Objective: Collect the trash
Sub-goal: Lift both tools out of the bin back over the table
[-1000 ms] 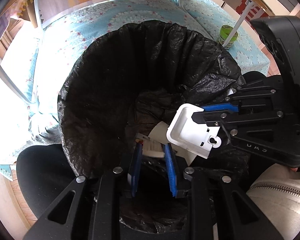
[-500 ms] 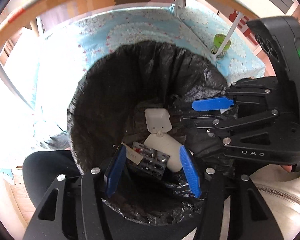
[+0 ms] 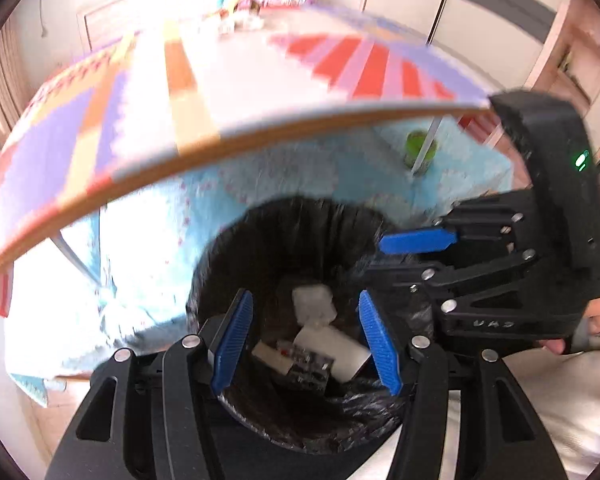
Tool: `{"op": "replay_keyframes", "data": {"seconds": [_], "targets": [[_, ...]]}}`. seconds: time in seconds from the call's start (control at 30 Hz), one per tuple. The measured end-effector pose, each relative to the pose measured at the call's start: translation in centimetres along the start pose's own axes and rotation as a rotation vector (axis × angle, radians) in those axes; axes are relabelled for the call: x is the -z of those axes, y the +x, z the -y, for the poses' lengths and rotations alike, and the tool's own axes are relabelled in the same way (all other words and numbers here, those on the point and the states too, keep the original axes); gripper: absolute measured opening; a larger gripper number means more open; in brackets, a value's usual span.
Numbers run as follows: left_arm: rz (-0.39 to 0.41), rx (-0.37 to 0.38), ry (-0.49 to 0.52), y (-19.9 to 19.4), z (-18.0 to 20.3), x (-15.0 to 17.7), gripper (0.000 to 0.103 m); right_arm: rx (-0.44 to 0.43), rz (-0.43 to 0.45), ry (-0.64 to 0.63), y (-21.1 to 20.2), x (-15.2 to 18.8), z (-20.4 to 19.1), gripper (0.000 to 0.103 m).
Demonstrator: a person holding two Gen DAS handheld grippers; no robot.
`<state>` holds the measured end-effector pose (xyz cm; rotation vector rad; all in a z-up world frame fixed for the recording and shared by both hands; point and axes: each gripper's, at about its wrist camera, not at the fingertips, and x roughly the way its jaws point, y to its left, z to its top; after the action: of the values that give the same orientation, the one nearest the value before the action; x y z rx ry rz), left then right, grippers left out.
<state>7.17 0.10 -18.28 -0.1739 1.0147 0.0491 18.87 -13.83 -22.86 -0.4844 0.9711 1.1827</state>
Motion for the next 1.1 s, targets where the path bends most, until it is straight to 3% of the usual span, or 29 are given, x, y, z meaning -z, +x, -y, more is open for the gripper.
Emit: {"op": "replay_keyframes", "data": {"seconds": [0.17,0.6,1.1], "targets": [[0.103,0.007,0.015,-3.1,-0.1,-1.8,0.053,0.008,0.075,-0.007,-2.6,-1.6,0.0,0.032],[0.264,-0.015,0.008,-6.3,-1.7,-7.7,0.053,0.037,0.219,-0.022,-7.4,-6.4,1.3,0.032],[0.317,-0.029,-0.012,-5.4,-4.9,-13.5,0.053,0.055,0.290,0.004,-7.8,-12.7,4.9,0.033]]}}
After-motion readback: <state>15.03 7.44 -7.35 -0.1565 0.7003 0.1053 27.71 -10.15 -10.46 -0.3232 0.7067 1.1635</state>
